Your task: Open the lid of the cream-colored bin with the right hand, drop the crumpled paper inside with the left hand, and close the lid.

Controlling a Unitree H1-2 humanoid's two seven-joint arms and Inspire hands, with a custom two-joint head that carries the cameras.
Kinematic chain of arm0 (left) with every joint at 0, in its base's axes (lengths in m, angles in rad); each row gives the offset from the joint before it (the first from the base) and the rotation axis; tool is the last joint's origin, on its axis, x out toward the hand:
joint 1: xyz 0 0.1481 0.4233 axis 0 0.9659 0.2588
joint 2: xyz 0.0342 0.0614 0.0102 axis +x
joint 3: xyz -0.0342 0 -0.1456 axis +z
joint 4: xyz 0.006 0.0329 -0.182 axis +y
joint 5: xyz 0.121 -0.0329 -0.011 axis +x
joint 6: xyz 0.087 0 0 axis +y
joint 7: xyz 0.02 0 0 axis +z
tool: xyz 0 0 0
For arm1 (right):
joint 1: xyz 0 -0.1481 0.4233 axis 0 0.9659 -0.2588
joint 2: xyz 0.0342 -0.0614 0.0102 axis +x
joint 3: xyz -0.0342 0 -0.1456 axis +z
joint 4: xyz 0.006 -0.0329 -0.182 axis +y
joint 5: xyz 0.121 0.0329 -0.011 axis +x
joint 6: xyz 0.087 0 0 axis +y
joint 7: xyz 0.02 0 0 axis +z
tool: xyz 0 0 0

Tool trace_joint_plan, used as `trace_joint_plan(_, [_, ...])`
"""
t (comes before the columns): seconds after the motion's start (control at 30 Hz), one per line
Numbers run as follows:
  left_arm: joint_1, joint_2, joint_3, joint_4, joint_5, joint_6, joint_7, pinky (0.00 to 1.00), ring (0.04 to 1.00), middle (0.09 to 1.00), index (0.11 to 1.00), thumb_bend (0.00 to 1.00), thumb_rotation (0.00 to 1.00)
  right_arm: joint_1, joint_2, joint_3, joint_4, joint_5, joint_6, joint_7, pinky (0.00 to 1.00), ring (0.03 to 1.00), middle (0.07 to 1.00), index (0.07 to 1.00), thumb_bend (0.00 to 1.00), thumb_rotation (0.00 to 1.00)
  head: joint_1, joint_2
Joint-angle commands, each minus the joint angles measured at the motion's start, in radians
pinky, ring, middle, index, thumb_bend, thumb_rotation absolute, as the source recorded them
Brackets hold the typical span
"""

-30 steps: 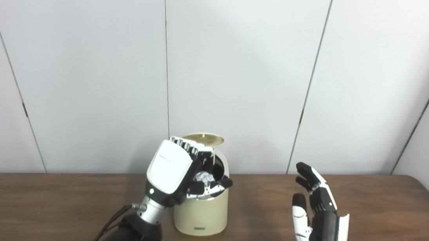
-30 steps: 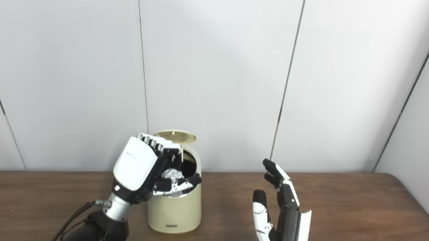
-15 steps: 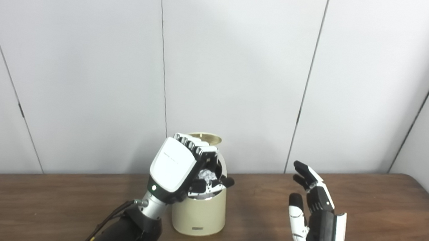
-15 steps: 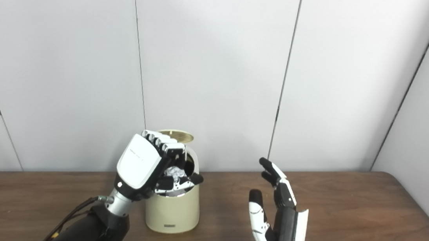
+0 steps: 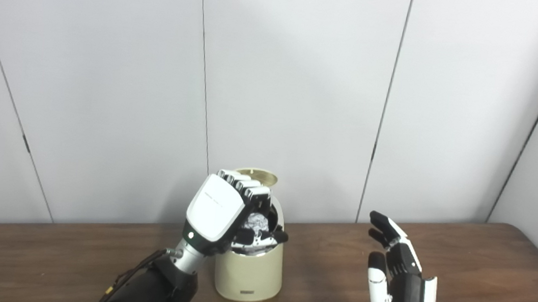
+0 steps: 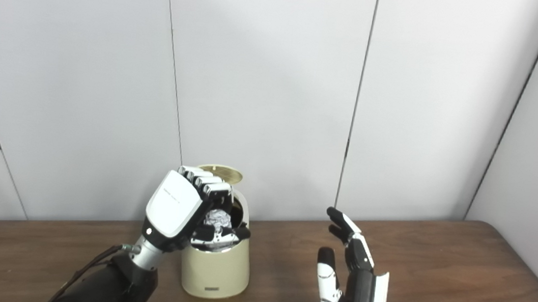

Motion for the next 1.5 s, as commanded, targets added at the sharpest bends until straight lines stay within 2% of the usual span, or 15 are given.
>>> trace_joint_plan(0.0, [-0.07, 0.019, -0.004, -0.003, -0.03, -0.013, 0.011, 0.19, 0.223, 0.279, 0.3, 0.84, 0.38, -0.02, 0.002, 0.003, -0.043, 0.008, -0.036, 0.01, 0.76, 0.812, 0.796, 0.752, 0.24, 0.75, 0.001, 0.002])
trace_joint_plan(0.13, [-0.076, 0.026, -0.033, 0.002, -0.068, -0.014, 0.005, 0.28, 0.3, 0.349, 0.361, 0.91, 0.37, -0.014, 0.008, -0.001, -0.053, 0.013, -0.035, 0.028, 0.77, 0.817, 0.8, 0.755, 0.23, 0.76, 0.003, 0.006])
trace_joint_plan(0.4, [-0.081, 0.034, -0.076, 0.008, -0.136, -0.015, -0.006, 0.37, 0.394, 0.435, 0.466, 0.99, 0.37, -0.012, 0.015, -0.014, -0.062, 0.015, -0.034, 0.041, 0.77, 0.814, 0.796, 0.747, 0.22, 0.74, 0.01, 0.011])
trace_joint_plan(0.7, [-0.073, 0.046, -0.091, -0.01, -0.181, -0.015, -0.037, 0.36, 0.43, 0.497, 0.54, 1.0, 0.32, -0.01, 0.015, -0.021, -0.063, 0.018, -0.035, 0.062, 0.76, 0.82, 0.801, 0.749, 0.22, 0.75, 0.016, 0.015])
trace_joint_plan(0.8, [-0.07, 0.049, -0.093, -0.016, -0.188, -0.015, -0.039, 0.36, 0.422, 0.488, 0.528, 1.0, 0.31, -0.012, 0.02, -0.025, -0.064, 0.007, -0.035, 0.059, 0.75, 0.809, 0.791, 0.744, 0.21, 0.72, 0.02, 0.02])
trace_joint_plan(0.87, [-0.066, 0.052, -0.091, -0.023, -0.19, -0.015, -0.036, 0.34, 0.387, 0.446, 0.481, 1.0, 0.3, -0.012, 0.021, -0.027, -0.065, 0.007, -0.034, 0.063, 0.75, 0.811, 0.791, 0.743, 0.21, 0.72, 0.022, 0.023])
trace_joint_plan(0.93, [-0.059, 0.052, -0.083, -0.026, -0.176, -0.014, -0.018, 0.3, 0.337, 0.387, 0.408, 0.92, 0.31, -0.014, 0.02, -0.028, -0.066, 0.009, -0.034, 0.065, 0.75, 0.811, 0.792, 0.743, 0.21, 0.72, 0.028, 0.027])
trace_joint_plan(0.97, [-0.057, 0.052, -0.079, -0.026, -0.167, -0.014, -0.008, 0.26, 0.299, 0.35, 0.358, 0.81, 0.31, -0.014, 0.019, -0.028, -0.066, 0.009, -0.035, 0.066, 0.75, 0.812, 0.792, 0.745, 0.2, 0.72, 0.028, 0.027])
trace_joint_plan(1.0, [-0.049, 0.055, -0.076, -0.036, -0.165, -0.014, -0.003, 0.25, 0.286, 0.337, 0.341, 0.78, 0.31, -0.015, 0.017, -0.028, -0.065, 0.012, -0.034, 0.067, 0.75, 0.812, 0.792, 0.745, 0.2, 0.72, 0.031, 0.028])
trace_joint_plan(1.07, [-0.034, 0.061, -0.072, -0.059, -0.178, -0.014, -0.006, 0.19, 0.221, 0.277, 0.281, 0.63, 0.22, -0.018, 0.013, -0.029, -0.062, 0.016, -0.034, 0.069, 0.75, 0.811, 0.793, 0.745, 0.2, 0.72, 0.033, 0.027])
trace_joint_plan(1.1, [-0.025, 0.066, -0.07, -0.073, -0.184, -0.014, -0.006, 0.18, 0.211, 0.267, 0.272, 0.61, 0.2, -0.018, 0.013, -0.03, -0.061, 0.019, -0.033, 0.071, 0.75, 0.811, 0.793, 0.745, 0.2, 0.73, 0.034, 0.027])
trace_joint_plan(1.17, [-0.013, 0.074, -0.064, -0.094, -0.184, -0.014, -0.006, 0.17, 0.208, 0.268, 0.429, 0.52, 0.1, -0.018, 0.013, -0.032, -0.059, 0.025, -0.031, 0.077, 0.75, 0.813, 0.794, 0.747, 0.22, 0.74, 0.038, 0.028])
trace_joint_plan(1.2, [-0.001, 0.082, -0.054, -0.116, -0.184, -0.014, -0.012, 0.17, 0.208, 0.269, 0.449, 0.51, 0.08, -0.017, 0.013, -0.033, -0.058, 0.031, -0.031, 0.081, 0.75, 0.813, 0.795, 0.747, 0.22, 0.75, 0.042, 0.029])
trace_joint_plan(1.37, [0.058, 0.107, 0.008, -0.236, -0.182, -0.014, -0.044, 0.16, 0.195, 0.257, 0.47, 0.51, 0.07, -0.021, 0.011, -0.037, -0.051, 0.033, -0.035, 0.089, 0.76, 0.81, 0.79, 0.748, 0.2, 0.7, 0.055, 0.029])
trace_joint_plan(1.47, [0.1, 0.114, 0.057, -0.313, -0.182, -0.012, -0.061, 0.15, 0.195, 0.259, 0.47, 0.5, 0.07, -0.022, 0.011, -0.041, -0.045, 0.034, -0.035, 0.097, 0.76, 0.809, 0.791, 0.749, 0.2, 0.71, 0.064, 0.03])
